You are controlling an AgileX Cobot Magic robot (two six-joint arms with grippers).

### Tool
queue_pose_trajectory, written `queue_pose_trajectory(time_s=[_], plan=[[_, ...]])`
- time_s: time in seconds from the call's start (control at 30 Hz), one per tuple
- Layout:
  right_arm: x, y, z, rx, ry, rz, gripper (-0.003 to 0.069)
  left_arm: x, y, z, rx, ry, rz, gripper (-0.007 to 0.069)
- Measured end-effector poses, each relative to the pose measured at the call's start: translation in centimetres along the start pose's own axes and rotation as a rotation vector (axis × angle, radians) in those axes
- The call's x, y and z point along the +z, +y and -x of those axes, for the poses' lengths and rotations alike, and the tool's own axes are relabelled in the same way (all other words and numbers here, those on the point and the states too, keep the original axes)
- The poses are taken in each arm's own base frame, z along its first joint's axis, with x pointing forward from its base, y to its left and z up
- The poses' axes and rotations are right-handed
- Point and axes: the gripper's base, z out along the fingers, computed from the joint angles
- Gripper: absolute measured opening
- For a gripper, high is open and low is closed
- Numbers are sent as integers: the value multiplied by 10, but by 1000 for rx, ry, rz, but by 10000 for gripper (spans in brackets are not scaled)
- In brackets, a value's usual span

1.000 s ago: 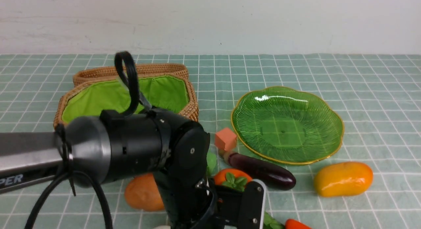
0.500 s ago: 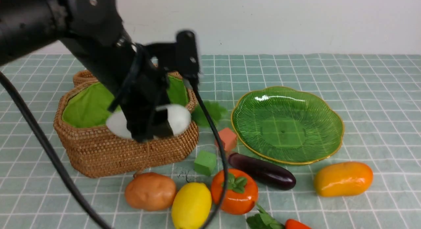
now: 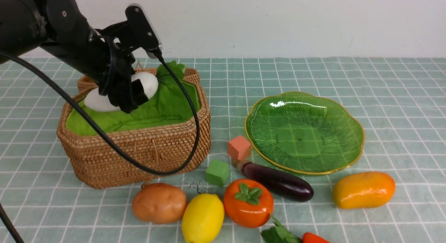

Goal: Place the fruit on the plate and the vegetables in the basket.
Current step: Take a daikon with your left arm and place it on the basket on the left.

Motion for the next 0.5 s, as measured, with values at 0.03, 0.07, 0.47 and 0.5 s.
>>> queue_pose_trajectory(time_s=[0.03,0.07,0.47,0.5], plan=[[0,0,0,0,1,0,241,1,-1,-1,-5,3,-4,462],[0,0,0,0,1,0,241,2,-2,-2,-12,6,-7,462],[0,0,0,0,1,0,241,-27,-15,-7,-94,68,-108,659],[0,0,0,0,1,0,241,-35,-18,-8,-109,68,-119,647]])
